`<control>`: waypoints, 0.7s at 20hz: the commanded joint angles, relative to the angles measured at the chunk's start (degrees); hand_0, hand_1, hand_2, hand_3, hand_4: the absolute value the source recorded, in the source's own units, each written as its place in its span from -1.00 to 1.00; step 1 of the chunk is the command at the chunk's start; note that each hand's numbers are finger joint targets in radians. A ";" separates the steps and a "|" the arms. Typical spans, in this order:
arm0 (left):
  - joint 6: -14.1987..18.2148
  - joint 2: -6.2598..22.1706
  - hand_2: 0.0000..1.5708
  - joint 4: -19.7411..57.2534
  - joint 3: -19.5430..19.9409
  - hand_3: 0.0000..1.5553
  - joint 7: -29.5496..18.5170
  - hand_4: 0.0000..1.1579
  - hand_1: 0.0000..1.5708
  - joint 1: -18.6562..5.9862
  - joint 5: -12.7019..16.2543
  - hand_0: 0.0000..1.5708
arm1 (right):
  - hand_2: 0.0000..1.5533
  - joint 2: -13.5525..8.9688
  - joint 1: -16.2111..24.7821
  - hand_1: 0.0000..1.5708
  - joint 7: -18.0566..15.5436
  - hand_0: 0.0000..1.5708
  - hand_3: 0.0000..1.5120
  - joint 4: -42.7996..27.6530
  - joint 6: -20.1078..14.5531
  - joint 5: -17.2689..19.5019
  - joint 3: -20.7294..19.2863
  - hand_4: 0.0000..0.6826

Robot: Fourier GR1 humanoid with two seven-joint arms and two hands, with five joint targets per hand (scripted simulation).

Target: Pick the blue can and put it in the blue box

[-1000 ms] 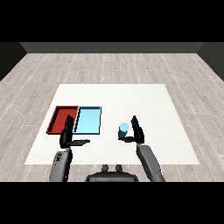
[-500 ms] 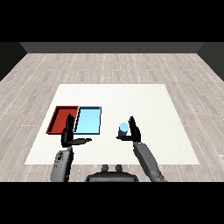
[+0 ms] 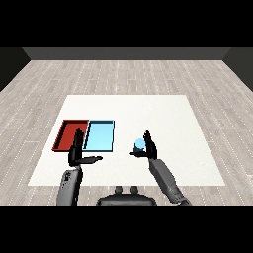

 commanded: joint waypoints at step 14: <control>0.18 0.35 -1.00 2.41 1.32 -1.00 0.57 -1.00 -1.00 -2.45 0.46 -1.00 | 0.39 0.01 -7.98 0.12 -1.22 0.12 0.25 7.08 -11.16 -7.21 7.08 -1.00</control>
